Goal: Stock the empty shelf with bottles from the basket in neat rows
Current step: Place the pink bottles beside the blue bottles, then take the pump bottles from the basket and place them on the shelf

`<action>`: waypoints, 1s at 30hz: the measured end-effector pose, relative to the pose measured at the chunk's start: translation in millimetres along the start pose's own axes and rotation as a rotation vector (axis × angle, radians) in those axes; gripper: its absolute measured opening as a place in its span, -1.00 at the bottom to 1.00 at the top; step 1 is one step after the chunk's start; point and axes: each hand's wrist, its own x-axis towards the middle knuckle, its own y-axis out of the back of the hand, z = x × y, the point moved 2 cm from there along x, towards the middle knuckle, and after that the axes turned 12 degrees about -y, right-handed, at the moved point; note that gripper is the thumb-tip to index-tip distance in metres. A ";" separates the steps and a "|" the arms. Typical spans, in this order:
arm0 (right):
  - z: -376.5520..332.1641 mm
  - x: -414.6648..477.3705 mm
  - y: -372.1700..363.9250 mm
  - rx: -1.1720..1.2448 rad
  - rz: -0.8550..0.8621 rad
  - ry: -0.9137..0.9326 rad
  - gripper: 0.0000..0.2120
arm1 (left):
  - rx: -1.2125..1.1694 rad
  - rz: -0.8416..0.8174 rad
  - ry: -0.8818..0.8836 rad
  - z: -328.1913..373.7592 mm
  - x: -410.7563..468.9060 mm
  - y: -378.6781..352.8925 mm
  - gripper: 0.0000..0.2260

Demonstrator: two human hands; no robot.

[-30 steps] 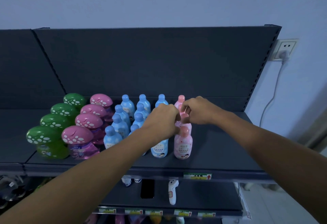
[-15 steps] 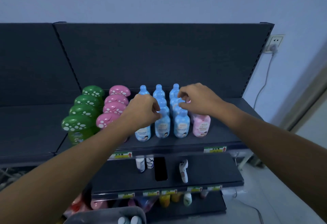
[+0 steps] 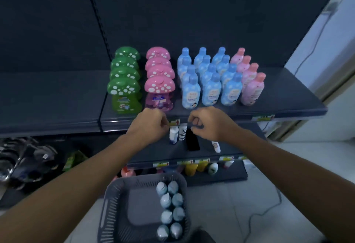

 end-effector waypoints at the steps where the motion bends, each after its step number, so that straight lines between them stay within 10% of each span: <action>1: -1.0 -1.8 -10.4 0.007 -0.021 -0.005 -0.78 | -0.013 -0.021 0.023 -7.0 -5.5 -7.9 -0.89; 21: 10.0 10.7 -301.1 -0.080 -0.426 -0.209 -0.76 | -0.043 -0.383 0.214 -133.2 -58.0 -264.1 -0.75; 30: 19.8 5.7 -401.3 -0.161 -0.413 -0.305 -0.69 | -0.008 -0.284 0.164 -154.7 -50.8 -346.9 -0.73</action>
